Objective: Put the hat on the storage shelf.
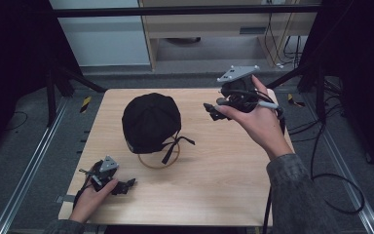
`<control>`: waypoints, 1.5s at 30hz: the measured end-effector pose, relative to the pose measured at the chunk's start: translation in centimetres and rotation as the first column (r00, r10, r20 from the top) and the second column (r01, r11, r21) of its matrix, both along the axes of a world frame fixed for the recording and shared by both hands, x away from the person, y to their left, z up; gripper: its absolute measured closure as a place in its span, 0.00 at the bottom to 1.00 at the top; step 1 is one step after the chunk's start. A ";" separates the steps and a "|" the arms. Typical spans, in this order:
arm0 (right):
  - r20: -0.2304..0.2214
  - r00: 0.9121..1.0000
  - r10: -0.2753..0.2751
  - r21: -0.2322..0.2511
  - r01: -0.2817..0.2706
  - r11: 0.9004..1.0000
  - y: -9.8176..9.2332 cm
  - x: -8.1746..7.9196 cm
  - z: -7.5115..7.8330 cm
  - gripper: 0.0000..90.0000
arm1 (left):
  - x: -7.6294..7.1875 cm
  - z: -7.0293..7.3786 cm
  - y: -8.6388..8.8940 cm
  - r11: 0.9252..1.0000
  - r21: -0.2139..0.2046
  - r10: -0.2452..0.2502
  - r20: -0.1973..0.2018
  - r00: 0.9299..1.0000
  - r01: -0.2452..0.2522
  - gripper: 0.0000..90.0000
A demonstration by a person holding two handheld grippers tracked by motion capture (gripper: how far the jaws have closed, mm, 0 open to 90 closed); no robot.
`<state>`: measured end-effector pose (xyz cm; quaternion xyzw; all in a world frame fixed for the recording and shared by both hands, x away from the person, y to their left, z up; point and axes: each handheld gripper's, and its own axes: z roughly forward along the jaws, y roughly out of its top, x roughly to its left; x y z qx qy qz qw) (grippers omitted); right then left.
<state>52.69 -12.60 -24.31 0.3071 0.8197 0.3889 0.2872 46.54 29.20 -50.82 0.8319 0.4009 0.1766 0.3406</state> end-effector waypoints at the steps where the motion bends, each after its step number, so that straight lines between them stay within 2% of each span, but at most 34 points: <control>1: 0.008 1.000 -0.005 0.002 0.005 1.000 -0.6 -0.2 -0.3 0.05 | 0.0 0.0 0.0 1.000 0.000 0.000 0.000 1.000 0.000 0.00; 15: -0.004 0.998 -0.062 -0.005 0.062 0.998 -3.8 -1.2 -3.2 0.04 | 0.0 0.0 0.0 1.000 -0.002 0.000 0.003 1.000 0.000 0.00; 34: -0.034 0.992 -0.125 -0.029 0.124 0.992 -6.7 -2.7 -7.5 0.08 | 0.0 0.0 0.0 1.000 -0.001 -0.001 0.000 1.000 0.001 0.00; 38: -0.046 0.990 -0.134 -0.033 0.132 0.991 -7.1 -2.9 -8.6 0.09 | 0.0 0.0 0.0 1.000 0.000 -0.001 0.000 1.000 0.001 0.00; 39: -0.058 0.989 -0.138 -0.030 0.137 0.990 -7.3 -3.1 -9.3 0.10 | 0.0 0.0 0.0 1.000 0.000 -0.001 0.000 1.000 0.001 0.00; 45: -0.085 0.989 -0.121 -0.040 0.117 0.992 -7.4 -3.5 -11.6 0.11 | -0.1 0.0 0.0 1.000 0.000 -0.001 0.000 1.000 0.001 0.00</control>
